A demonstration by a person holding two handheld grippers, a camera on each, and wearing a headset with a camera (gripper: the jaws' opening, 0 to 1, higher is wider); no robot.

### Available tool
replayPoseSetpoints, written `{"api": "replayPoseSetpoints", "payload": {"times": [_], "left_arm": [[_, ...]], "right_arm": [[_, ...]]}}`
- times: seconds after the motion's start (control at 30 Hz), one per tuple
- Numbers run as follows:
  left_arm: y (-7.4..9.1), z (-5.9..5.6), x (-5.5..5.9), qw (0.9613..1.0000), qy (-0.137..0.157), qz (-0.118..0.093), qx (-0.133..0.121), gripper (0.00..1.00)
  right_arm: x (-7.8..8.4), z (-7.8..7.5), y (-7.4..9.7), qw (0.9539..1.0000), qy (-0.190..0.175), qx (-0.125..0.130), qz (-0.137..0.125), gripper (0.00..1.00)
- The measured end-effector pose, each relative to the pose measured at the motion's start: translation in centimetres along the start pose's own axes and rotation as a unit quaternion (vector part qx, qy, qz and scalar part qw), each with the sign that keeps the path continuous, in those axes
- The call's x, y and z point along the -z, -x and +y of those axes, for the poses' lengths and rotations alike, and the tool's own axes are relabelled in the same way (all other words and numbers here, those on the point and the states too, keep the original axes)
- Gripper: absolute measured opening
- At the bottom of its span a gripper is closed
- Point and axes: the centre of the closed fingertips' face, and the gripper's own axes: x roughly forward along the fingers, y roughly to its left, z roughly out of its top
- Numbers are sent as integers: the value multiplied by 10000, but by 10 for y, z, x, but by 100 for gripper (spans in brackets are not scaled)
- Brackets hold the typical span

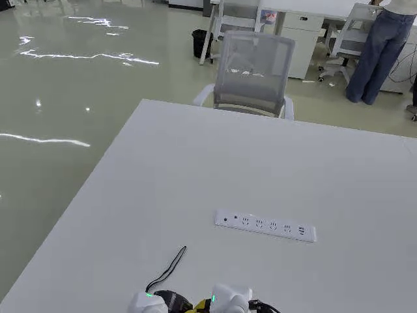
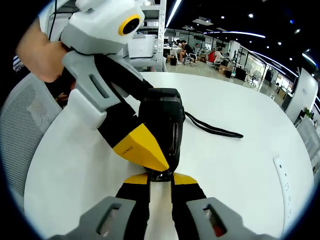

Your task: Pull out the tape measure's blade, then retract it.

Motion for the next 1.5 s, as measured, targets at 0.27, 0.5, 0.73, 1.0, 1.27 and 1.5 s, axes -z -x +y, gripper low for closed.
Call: {"api": "replayPoseSetpoints", "payload": {"times": [0.27, 0.5, 0.73, 1.0, 1.27, 1.5], "left_arm": [[-3, -1, -1, 9999, -49, 69, 109, 64], [-1, -1, 0, 9994, -232, 122, 212, 64], [10, -6, -4, 9956, -822, 67, 444, 71], [24, -8, 1, 9866, -1450, 177, 730, 77], [39, -14, 14, 9724, -1986, 341, 1173, 87], [52, -7, 21, 9661, -2212, 402, 1272, 91]], "right_arm": [[1, 1, 0, 10000, -45, 7, 73, 15], [4, -1, 7, 9999, -85, 101, 99, 20], [6, 4, 20, 9991, -343, 249, 80, 28], [10, 12, 47, 9964, -607, 595, 25, 37], [16, 27, 80, 9916, -943, 881, -31, 51], [20, 35, 108, 9867, -1107, 1182, -141, 62]]}}
